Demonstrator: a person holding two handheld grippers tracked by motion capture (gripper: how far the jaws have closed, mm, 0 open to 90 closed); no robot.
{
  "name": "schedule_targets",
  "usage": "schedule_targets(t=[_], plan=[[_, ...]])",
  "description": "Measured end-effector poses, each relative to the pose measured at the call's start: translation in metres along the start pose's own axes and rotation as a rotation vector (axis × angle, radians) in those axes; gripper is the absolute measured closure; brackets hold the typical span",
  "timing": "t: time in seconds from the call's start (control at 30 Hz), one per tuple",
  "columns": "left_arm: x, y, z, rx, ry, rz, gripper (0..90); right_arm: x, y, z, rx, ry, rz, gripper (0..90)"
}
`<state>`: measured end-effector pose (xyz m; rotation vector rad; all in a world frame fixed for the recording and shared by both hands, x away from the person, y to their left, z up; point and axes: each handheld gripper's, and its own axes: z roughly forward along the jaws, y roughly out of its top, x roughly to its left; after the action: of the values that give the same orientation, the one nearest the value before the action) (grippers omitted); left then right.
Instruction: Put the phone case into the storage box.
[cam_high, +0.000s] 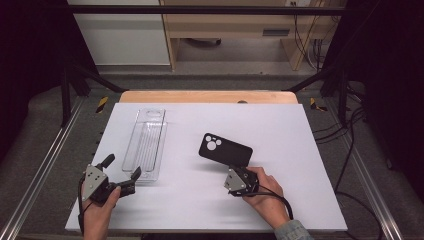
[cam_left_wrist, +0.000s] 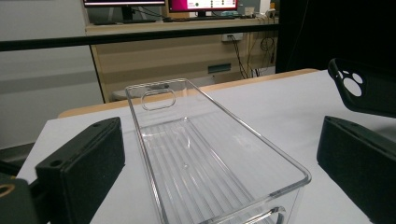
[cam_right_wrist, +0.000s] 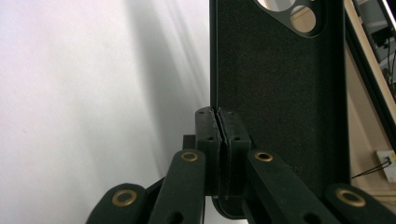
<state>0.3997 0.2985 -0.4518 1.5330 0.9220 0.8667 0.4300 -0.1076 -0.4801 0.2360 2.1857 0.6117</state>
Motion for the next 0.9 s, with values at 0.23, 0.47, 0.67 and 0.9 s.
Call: schedule_targets(t=[0.23,0.47,0.67,0.9], plan=[[-0.007,0.005,0.001,-0.027,-0.029,0.007,0.7,0.007,0.007,0.000,0.008,-0.017,-0.047,88.1],[-0.019,0.017,0.001,-0.018,-0.020,0.021,0.9,0.010,0.011,0.000,0.015,-0.037,-0.063,88.1],[-0.034,0.030,0.006,0.021,-0.029,0.033,0.8,0.013,0.012,-0.001,0.017,-0.049,-0.088,88.1],[-0.056,0.047,0.016,0.027,-0.033,0.065,1.2,0.013,0.014,-0.005,0.013,-0.081,-0.116,88.1]])
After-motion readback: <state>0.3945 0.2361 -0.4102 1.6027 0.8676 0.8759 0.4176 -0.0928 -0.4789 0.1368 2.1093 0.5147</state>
